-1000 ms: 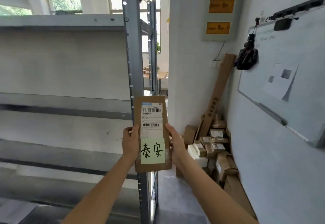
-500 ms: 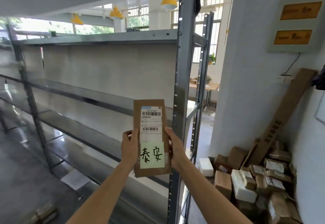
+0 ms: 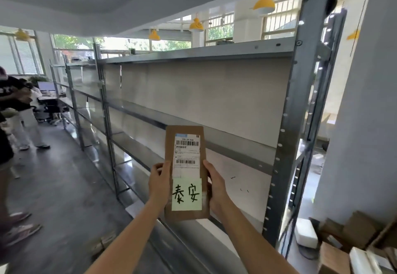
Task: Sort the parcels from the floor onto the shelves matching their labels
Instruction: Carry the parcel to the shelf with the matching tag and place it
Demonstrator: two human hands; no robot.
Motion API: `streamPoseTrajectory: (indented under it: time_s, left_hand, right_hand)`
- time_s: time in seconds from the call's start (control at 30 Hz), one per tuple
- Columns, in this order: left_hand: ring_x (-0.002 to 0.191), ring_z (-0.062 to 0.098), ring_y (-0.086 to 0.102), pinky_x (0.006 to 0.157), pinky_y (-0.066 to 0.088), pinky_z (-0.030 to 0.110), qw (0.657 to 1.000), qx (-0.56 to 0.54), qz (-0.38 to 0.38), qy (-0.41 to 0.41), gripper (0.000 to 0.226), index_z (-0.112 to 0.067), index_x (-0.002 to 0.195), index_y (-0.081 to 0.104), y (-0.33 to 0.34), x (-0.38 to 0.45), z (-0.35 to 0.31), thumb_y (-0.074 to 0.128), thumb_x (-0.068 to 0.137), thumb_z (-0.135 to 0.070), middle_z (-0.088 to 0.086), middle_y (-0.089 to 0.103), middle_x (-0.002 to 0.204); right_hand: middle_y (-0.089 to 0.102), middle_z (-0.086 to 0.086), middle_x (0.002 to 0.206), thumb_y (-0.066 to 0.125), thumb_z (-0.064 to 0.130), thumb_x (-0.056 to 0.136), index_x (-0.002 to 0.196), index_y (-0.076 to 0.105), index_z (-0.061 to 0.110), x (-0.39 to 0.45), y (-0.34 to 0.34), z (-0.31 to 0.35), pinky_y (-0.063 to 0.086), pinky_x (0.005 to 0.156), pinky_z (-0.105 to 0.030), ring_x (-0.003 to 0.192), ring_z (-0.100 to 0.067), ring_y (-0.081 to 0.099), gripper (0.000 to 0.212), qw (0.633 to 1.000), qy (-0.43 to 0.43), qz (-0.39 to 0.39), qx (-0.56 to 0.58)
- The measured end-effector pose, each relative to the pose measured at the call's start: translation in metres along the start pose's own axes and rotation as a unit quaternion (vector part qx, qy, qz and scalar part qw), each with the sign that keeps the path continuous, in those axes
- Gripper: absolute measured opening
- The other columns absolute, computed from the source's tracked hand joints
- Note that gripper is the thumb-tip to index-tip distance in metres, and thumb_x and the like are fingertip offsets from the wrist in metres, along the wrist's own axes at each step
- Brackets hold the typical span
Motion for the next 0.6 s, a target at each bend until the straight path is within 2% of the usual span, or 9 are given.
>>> streamPoseTrajectory:
  time_s: [0.1,0.23,0.33,0.4,0.47,0.6]
  left_hand:
    - [0.083,0.033,0.069,0.075,0.059,0.045,1.000,-0.002,-0.014,-0.001,0.023,-0.015,0.105,0.052,-0.021,0.026,0.001,0.049,0.099,-0.037,0.017,0.069,0.096]
    - [0.080,0.031,0.068,0.073,0.058,0.044,0.999,-0.009,-0.042,0.002,0.015,-0.020,0.101,0.049,-0.045,0.055,0.002,0.049,0.100,-0.035,0.013,0.067,0.091]
    - [0.079,0.027,0.066,0.076,0.056,0.044,0.998,-0.016,-0.067,-0.001,0.014,-0.019,0.101,0.050,-0.062,0.073,0.006,0.049,0.100,-0.033,0.011,0.066,0.091]
    - [0.079,0.028,0.065,0.073,0.056,0.043,0.996,-0.024,-0.081,-0.001,0.011,-0.021,0.095,0.049,-0.072,0.082,0.008,0.049,0.100,-0.031,0.012,0.066,0.090]
    - [0.074,0.025,0.064,0.062,0.053,0.036,0.995,-0.025,-0.095,0.004,0.011,-0.021,0.092,0.049,-0.082,0.090,0.010,0.048,0.101,-0.027,0.011,0.065,0.087]
    - [0.072,0.024,0.065,0.060,0.051,0.034,0.993,-0.029,-0.116,0.003,0.018,-0.012,0.108,0.050,-0.100,0.108,0.013,0.050,0.100,-0.028,0.012,0.065,0.090]
  right_hand:
    - [0.079,-0.016,0.110,0.077,0.059,0.070,0.117,0.072,0.015,0.014,0.031,-0.006,0.057,0.099,-0.056,0.109,-0.040,0.072,0.065,1.000,0.002,0.016,-0.005]
    - [0.078,-0.015,0.111,0.076,0.057,0.077,0.118,0.072,0.017,0.034,0.067,-0.014,0.059,0.097,-0.053,0.108,-0.039,0.072,0.058,0.999,0.013,0.034,-0.011]
    - [0.078,-0.016,0.110,0.079,0.058,0.070,0.116,0.073,0.016,0.048,0.090,-0.023,0.058,0.098,-0.055,0.108,-0.040,0.072,0.063,0.998,0.013,0.056,-0.010]
    - [0.078,-0.017,0.111,0.077,0.055,0.079,0.116,0.073,0.015,0.057,0.102,-0.029,0.059,0.095,-0.052,0.107,-0.039,0.072,0.055,0.997,0.015,0.069,-0.011]
    - [0.078,-0.017,0.110,0.070,0.051,0.089,0.118,0.071,0.015,0.066,0.114,-0.036,0.061,0.092,-0.049,0.103,-0.039,0.074,0.047,0.996,0.019,0.091,-0.016]
    - [0.078,-0.016,0.109,0.073,0.054,0.082,0.120,0.072,0.016,0.081,0.140,-0.044,0.056,0.100,-0.057,0.104,-0.039,0.074,0.053,0.992,0.026,0.121,-0.024]
Point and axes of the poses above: each hand's wrist, its own x-axis towards the middle knuckle, its own y-axis out of the palm, z = x × y, the point moved 2 cm from there along x, towards the middle knuckle
